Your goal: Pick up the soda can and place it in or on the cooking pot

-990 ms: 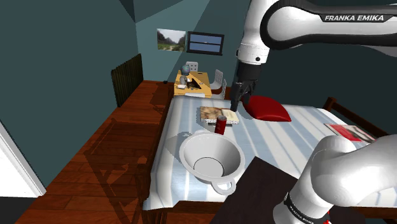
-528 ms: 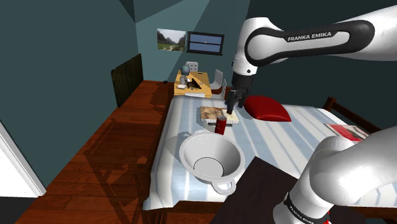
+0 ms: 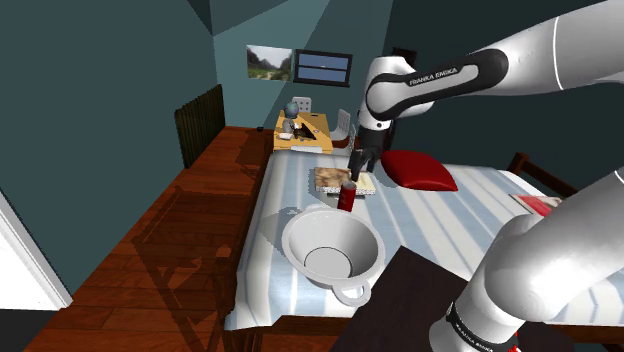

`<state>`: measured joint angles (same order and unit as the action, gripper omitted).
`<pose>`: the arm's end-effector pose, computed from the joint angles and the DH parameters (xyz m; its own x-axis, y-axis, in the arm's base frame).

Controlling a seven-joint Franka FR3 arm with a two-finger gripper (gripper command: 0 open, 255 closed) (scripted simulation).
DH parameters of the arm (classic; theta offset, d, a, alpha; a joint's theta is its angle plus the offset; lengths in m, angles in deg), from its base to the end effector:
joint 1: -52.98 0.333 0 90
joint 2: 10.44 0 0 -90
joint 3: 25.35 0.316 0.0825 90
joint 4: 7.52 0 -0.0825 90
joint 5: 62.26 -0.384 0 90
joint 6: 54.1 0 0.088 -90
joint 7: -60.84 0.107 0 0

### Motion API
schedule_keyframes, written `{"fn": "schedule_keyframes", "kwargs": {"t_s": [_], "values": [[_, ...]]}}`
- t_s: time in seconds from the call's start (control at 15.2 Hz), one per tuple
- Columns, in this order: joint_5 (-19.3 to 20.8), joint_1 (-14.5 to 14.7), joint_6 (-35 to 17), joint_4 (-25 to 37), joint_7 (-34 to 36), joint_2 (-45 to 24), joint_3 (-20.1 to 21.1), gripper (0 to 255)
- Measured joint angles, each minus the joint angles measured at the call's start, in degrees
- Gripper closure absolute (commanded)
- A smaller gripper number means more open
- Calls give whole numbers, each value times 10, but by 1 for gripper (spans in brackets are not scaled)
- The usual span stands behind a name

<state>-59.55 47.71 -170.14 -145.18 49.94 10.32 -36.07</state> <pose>0.4140 -0.1239 0.4464 0.9984 -0.0548 -0.0149 -0.0552 -0.9981 -0.0272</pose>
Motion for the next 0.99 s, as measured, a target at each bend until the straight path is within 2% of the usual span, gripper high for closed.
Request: {"fn": "schedule_keyframes", "kwargs": {"t_s": [0.4, 0.99], "values": [[-8, -14, -76, 33, -62, -107, -41, 0], [-71, -45, -146, 155, -168, -303, -74, 0]]}}
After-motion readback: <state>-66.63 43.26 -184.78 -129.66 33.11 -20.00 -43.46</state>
